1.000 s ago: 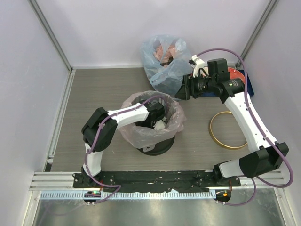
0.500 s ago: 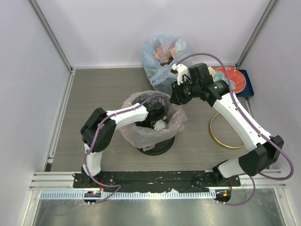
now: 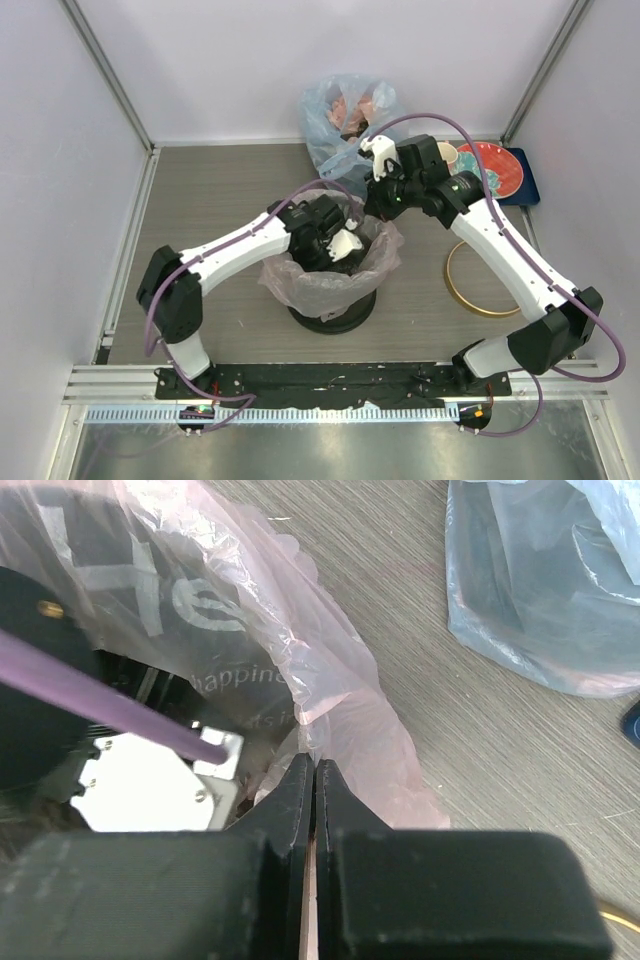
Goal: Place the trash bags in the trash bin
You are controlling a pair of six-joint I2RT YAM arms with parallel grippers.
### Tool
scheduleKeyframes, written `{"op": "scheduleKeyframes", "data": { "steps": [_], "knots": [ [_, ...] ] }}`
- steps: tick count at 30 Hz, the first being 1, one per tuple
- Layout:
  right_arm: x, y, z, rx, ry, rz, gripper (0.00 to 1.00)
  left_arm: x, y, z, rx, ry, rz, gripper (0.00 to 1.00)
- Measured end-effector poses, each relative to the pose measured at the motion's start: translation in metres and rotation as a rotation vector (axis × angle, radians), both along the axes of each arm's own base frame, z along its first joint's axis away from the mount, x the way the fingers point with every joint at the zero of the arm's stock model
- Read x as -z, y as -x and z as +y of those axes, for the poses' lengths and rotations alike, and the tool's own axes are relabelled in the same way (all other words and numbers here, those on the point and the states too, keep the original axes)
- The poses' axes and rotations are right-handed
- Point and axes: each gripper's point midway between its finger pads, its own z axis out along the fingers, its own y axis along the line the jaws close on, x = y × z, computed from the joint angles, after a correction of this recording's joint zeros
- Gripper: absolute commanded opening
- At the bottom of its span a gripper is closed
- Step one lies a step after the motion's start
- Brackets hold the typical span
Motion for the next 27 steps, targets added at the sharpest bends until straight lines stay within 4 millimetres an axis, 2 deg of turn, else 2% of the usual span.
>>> {"op": "scheduleKeyframes", "data": {
  "steps": [5, 13, 19, 20, 22, 23, 27],
  "knots": [
    [0.0, 0.001, 0.001, -0.005, 0.004, -0.004, 0.01, -0.032, 0.0, -0.012, -0.003, 0.127, -0.055, 0.57],
    [0.0, 0.006, 0.004, -0.017, 0.008, -0.014, 0.01, -0.091, -0.007, -0.045, -0.003, 0.381, -0.151, 0.6],
    [0.0, 0.007, 0.004, -0.017, 0.007, -0.022, 0.03, -0.135, 0.0, -0.051, 0.02, 0.575, -0.201, 0.63],
    [0.0, 0.007, 0.004, -0.017, 0.007, -0.022, 0.15, -0.146, 0.002, -0.049, 0.018, 0.612, -0.212, 0.63],
    [0.0, 0.007, 0.004, -0.018, 0.006, -0.021, 0.34, -0.165, 0.002, -0.043, 0.007, 0.672, -0.237, 0.64],
    [0.0, 0.008, 0.004, -0.02, 0.006, -0.018, 0.48, -0.176, 0.001, -0.038, -0.002, 0.702, -0.252, 0.64],
    [0.005, 0.016, 0.001, -0.027, 0.023, 0.02, 0.68, -0.212, -0.011, -0.006, -0.08, 0.792, -0.311, 0.67]
  ]
}}
